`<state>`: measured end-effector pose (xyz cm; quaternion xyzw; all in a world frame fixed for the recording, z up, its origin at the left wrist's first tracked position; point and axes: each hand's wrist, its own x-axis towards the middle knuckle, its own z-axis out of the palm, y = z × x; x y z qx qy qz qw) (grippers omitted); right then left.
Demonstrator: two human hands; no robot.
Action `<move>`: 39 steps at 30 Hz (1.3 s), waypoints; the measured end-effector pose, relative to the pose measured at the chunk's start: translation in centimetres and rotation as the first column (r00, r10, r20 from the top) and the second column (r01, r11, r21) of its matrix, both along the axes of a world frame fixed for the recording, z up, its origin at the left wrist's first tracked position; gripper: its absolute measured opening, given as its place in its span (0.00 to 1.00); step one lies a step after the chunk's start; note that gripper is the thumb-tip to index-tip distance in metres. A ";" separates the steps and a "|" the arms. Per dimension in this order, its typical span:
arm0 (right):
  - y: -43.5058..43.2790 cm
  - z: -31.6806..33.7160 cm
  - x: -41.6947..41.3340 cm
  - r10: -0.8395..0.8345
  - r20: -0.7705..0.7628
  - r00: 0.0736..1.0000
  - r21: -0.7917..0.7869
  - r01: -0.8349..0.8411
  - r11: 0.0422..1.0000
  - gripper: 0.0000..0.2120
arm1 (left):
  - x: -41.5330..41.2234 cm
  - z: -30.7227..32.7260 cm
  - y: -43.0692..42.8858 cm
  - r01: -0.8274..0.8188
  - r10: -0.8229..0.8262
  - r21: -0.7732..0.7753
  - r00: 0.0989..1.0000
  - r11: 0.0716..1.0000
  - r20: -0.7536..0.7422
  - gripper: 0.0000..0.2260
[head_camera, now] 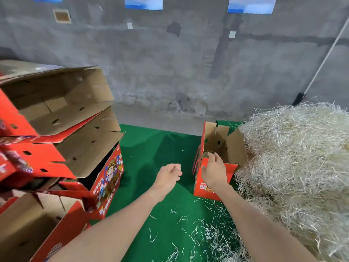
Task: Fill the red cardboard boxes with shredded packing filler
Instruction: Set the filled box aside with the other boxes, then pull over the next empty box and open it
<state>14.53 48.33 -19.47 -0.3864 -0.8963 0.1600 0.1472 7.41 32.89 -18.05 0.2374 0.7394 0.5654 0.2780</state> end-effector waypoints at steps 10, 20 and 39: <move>-21.3 3.5 -3.3 0.720 0.007 0.694 0.098 -0.717 0.690 0.21 | -2.2 3.2 -18.0 -0.385 0.398 0.168 0.916 0.907 -0.051 0.06; -35.0 0.2 -7.4 0.766 0.519 0.380 0.164 -0.924 0.347 0.22 | -3.9 -0.7 -34.4 -0.601 0.596 -0.024 0.797 0.799 -0.103 0.08; -24.4 2.7 10.0 0.710 0.546 0.445 -0.193 -0.758 0.623 0.17 | 3.9 -1.1 -27.0 0.446 -0.623 -0.529 0.751 0.723 -0.219 0.22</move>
